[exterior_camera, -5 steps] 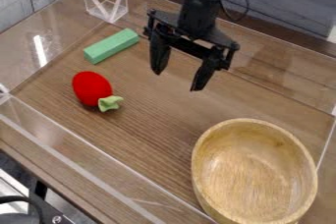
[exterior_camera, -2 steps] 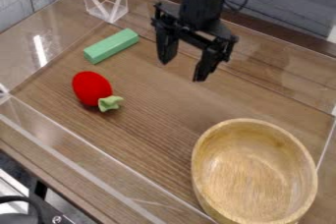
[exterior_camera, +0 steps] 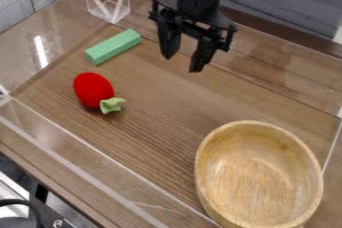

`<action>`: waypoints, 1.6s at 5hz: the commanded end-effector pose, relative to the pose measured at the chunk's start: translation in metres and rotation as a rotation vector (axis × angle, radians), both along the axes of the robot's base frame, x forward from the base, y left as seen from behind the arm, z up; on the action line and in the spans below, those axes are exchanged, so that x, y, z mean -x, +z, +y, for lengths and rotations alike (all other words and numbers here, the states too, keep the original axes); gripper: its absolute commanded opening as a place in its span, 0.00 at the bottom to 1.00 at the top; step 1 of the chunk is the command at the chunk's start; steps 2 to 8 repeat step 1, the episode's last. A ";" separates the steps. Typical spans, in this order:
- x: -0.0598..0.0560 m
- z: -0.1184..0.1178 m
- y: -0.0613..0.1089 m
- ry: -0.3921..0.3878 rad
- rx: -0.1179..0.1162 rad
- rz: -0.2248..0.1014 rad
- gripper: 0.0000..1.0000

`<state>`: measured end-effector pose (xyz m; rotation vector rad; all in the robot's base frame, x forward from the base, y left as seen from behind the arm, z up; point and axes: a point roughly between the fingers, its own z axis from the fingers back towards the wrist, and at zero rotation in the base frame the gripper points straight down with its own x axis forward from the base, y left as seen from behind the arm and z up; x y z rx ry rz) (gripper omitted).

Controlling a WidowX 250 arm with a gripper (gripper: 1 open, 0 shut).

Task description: Move the red object to the left side of the table

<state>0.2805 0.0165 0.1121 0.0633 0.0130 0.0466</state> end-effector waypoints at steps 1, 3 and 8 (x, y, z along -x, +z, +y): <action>0.005 0.005 0.017 -0.005 -0.011 -0.057 1.00; 0.005 0.005 0.017 -0.005 -0.011 -0.057 1.00; 0.005 0.005 0.017 -0.005 -0.011 -0.057 1.00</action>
